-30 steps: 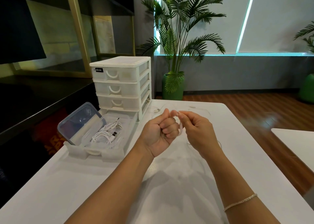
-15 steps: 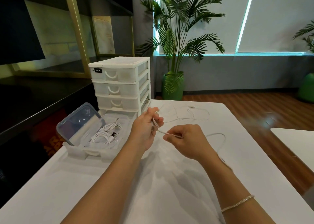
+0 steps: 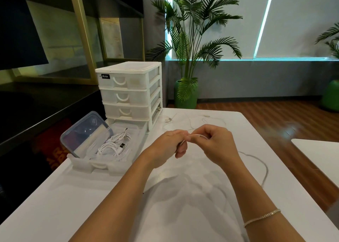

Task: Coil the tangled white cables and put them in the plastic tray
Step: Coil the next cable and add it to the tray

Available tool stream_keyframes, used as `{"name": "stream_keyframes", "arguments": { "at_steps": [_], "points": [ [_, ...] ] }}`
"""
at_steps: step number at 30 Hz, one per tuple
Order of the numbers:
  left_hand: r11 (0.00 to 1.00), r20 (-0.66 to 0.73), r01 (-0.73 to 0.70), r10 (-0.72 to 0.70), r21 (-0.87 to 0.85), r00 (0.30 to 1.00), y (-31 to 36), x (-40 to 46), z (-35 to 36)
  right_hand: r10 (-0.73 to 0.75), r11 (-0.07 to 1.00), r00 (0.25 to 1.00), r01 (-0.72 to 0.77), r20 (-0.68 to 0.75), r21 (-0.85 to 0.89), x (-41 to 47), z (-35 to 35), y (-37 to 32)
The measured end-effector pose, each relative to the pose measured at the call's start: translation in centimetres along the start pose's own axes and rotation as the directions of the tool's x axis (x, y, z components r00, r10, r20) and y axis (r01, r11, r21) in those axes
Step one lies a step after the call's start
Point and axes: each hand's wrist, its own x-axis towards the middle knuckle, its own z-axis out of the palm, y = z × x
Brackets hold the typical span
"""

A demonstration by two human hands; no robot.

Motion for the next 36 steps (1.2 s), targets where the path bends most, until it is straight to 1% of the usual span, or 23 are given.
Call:
{"name": "stream_keyframes", "arguments": {
  "at_steps": [3,7,11,15,18,22,27,29,34,36],
  "points": [
    [0.986,0.091,0.011,0.004,-0.165,0.996,-0.1,0.0,-0.2,0.026,0.994,0.999,-0.023,-0.027,0.105,0.1,-0.2,0.2],
    [0.963,0.161,-0.019,0.064,-0.267,0.985,-0.3,0.2,-0.3,0.065,0.978,0.997,-0.055,-0.045,0.200,0.3,-0.2,0.4],
    [0.923,0.158,0.001,0.065,-0.384,0.985,-0.4,0.2,-0.3,0.051,0.972,0.997,-0.036,-0.063,0.231,0.2,-0.2,0.3],
    [0.794,0.121,0.002,0.090,-0.608,0.989,-0.3,0.3,-0.5,0.029,0.973,0.994,-0.004,-0.106,0.232,0.2,-0.3,0.2],
    [0.677,0.116,0.027,0.086,-0.735,0.989,-0.2,0.2,-0.2,0.034,0.976,0.996,-0.015,-0.083,0.218,0.2,-0.2,0.1],
    [0.492,0.104,0.049,0.084,-0.869,0.991,-0.3,0.4,-0.3,0.036,0.976,0.999,-0.028,-0.033,0.215,0.2,-0.1,0.2],
    [0.317,0.087,0.056,0.086,-0.947,0.992,-0.4,0.7,-0.2,-0.017,0.991,0.999,0.012,0.036,0.136,0.2,0.4,0.2],
    [0.258,0.066,0.043,0.081,-0.965,0.995,-0.4,0.7,-0.2,-0.012,0.996,0.999,0.007,0.053,0.092,0.1,0.6,0.2],
    [0.143,-0.011,-0.013,0.018,-0.990,1.000,-0.5,0.9,-0.3,-0.008,1.000,0.994,0.010,0.113,-0.019,-0.1,1.0,0.4],
    [0.124,-0.042,-0.039,-0.021,-0.991,0.999,-0.5,1.0,-0.3,0.011,0.997,0.990,-0.001,0.139,-0.072,-0.2,1.1,0.3]
  ]
}}
